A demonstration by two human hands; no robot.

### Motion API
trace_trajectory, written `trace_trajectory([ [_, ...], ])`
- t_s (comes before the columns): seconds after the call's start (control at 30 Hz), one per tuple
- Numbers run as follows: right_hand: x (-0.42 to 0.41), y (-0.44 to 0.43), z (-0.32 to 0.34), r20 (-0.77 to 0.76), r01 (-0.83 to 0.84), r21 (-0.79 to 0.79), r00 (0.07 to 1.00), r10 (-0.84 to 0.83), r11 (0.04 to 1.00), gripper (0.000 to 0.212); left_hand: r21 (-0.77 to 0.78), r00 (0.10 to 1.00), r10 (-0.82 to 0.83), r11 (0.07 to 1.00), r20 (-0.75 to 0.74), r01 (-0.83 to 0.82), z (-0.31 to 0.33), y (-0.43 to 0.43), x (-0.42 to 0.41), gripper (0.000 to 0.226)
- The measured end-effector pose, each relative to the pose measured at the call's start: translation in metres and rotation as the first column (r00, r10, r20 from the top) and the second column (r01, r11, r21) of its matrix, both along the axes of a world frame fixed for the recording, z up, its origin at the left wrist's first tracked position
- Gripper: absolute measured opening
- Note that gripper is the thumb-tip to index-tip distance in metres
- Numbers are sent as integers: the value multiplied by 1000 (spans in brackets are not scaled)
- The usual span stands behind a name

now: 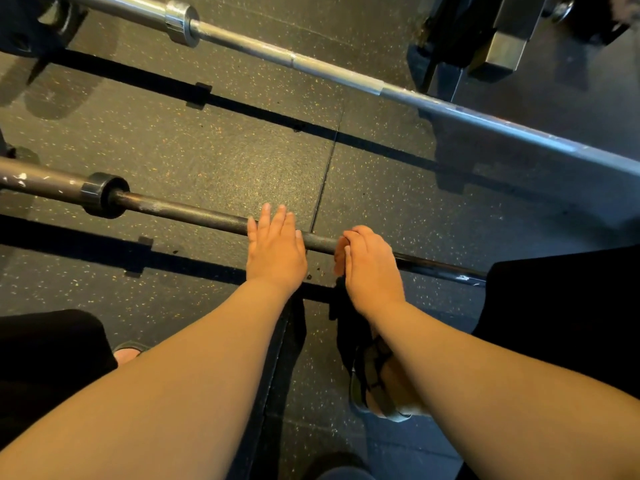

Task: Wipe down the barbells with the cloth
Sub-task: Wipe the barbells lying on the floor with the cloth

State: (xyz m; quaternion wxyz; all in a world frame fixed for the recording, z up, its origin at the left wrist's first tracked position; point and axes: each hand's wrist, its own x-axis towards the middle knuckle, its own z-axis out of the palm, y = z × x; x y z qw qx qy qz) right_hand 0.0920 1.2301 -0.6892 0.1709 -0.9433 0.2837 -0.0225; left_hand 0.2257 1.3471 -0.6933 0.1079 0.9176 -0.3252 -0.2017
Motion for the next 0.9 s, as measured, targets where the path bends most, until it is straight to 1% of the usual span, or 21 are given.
trace_trajectory([
  [0.1, -20, -15, 8, -46, 219, 23, 975, -218, 975, 33, -12, 999, 38, 999, -9, -38, -2, -4, -2, 52],
  [0.17, -8, -14, 8, -72, 343, -15, 936, -343, 939, 28, 10, 999, 48, 999, 9, -48, -3, -7, -3, 52],
  [0.2, 2, -10, 8, -90, 366, -54, 925, -370, 929, 24, 23, 999, 47, 999, 15, -48, -3, -8, -4, 52],
  [0.23, 11, -5, 6, -99, 339, -70, 934, -344, 938, 21, 32, 999, 46, 998, 19, -46, -3, -10, -6, 52],
  [0.27, 19, 2, 5, -92, 266, -41, 959, -269, 963, 20, 39, 999, 40, 998, 23, -41, -3, -10, -7, 52],
  [0.33, 26, 12, 1, -31, 56, 42, 998, -54, 998, 30, 46, 999, 6, 999, 33, -8, -2, -9, -9, 51],
  [0.37, 24, 10, 2, 7, -12, 76, 1000, 12, 997, 32, 42, 999, -22, 999, 41, 21, -3, -7, -9, 51],
  [0.43, 11, -3, 6, 40, -60, 88, 998, 57, 994, 25, 28, 995, -77, 997, 56, 75, -2, -3, -10, 52],
  [0.47, 0, -9, 9, 37, -35, 80, 999, 32, 996, 24, 25, 994, -94, 995, 58, 93, 0, -2, -10, 52],
  [0.5, -12, -14, 13, 26, 40, 75, 999, -42, 996, 28, 24, 993, -102, 995, 56, 101, 0, -2, -10, 53],
  [0.57, -25, -21, 16, -7, 266, 78, 964, -266, 961, 34, 30, 994, -99, 995, 53, 98, 0, -3, -10, 53],
  [0.63, -11, -18, 15, -81, 455, -17, 887, -455, 890, 29, 32, 995, -89, 996, 54, 88, -1, -5, -11, 53],
  [0.67, 2, -13, 13, -129, 476, -75, 866, -482, 876, 26, 28, 995, -80, 997, 54, 79, -2, -6, -12, 53],
  [0.7, 15, -6, 12, -161, 435, -114, 879, -448, 893, 22, 20, 996, -68, 998, 52, 67, -4, -7, -13, 53],
  [0.73, 27, 2, 10, -151, 348, -99, 921, -360, 932, 18, 14, 997, -57, 998, 47, 56, -4, -8, -13, 52],
  [0.77, 33, 9, 7, -113, 234, -41, 965, -237, 972, 17, 10, 998, -50, 999, 40, 49, -4, -8, -12, 52],
  [0.83, 34, 18, 2, 15, 40, 98, 999, -42, 994, 30, 4, 999, -46, 999, 30, 46, -4, -8, -11, 52],
  [0.87, 30, 14, 0, 59, -2, 113, 998, -5, 994, 34, 0, 998, -50, 999, 27, 50, -4, -7, -10, 52],
  [0.9, 23, 10, 1, 61, -17, 92, 998, 12, 996, 33, -4, 998, -59, 998, 25, 59, -3, -5, -10, 52],
])
